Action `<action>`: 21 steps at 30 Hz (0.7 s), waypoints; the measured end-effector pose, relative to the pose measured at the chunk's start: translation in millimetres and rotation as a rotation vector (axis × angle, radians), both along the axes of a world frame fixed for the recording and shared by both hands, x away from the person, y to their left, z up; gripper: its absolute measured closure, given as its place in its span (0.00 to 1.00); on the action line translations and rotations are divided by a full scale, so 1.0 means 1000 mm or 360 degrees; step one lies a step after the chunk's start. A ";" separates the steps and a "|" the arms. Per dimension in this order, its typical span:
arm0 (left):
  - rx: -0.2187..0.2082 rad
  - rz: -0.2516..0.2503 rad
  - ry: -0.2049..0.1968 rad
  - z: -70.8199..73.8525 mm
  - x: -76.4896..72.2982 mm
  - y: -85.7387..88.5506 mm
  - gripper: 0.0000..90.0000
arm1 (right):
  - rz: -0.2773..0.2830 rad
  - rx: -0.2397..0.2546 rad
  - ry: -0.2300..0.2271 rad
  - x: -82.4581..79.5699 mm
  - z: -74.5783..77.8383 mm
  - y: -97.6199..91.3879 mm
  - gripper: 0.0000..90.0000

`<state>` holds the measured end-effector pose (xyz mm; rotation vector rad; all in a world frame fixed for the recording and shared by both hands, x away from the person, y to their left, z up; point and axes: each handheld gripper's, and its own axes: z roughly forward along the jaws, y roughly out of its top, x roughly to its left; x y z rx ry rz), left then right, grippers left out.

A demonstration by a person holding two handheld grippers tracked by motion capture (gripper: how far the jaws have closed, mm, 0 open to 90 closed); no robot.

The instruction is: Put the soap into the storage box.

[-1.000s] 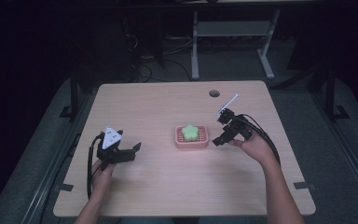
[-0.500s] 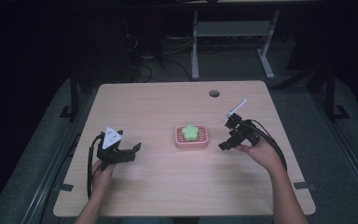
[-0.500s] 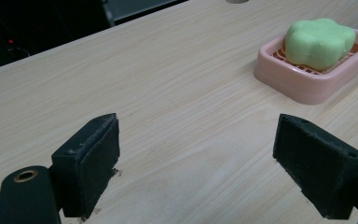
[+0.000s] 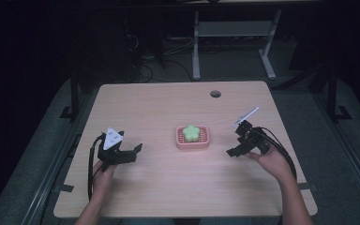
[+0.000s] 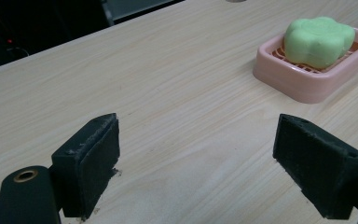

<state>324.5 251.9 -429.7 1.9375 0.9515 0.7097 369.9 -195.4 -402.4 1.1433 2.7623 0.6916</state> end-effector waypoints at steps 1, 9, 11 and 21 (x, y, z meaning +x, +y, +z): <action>-0.0003 0.0000 -0.0004 0.000 0.000 0.000 0.16 | -0.0003 0.0002 -0.0003 -0.001 -0.001 -0.001 0.27; -0.0002 -0.0001 -0.0005 0.000 0.000 0.000 0.16 | -0.0024 0.0020 -0.0013 -0.008 -0.003 -0.010 0.27; -0.0007 0.0000 -0.0008 -0.001 0.000 -0.001 0.16 | -0.0030 0.0027 -0.0016 -0.011 -0.004 -0.013 0.27; -0.0006 -0.0001 -0.0004 -0.001 0.000 -0.001 0.16 | -0.0070 0.0064 -0.0026 -0.026 -0.012 -0.026 0.27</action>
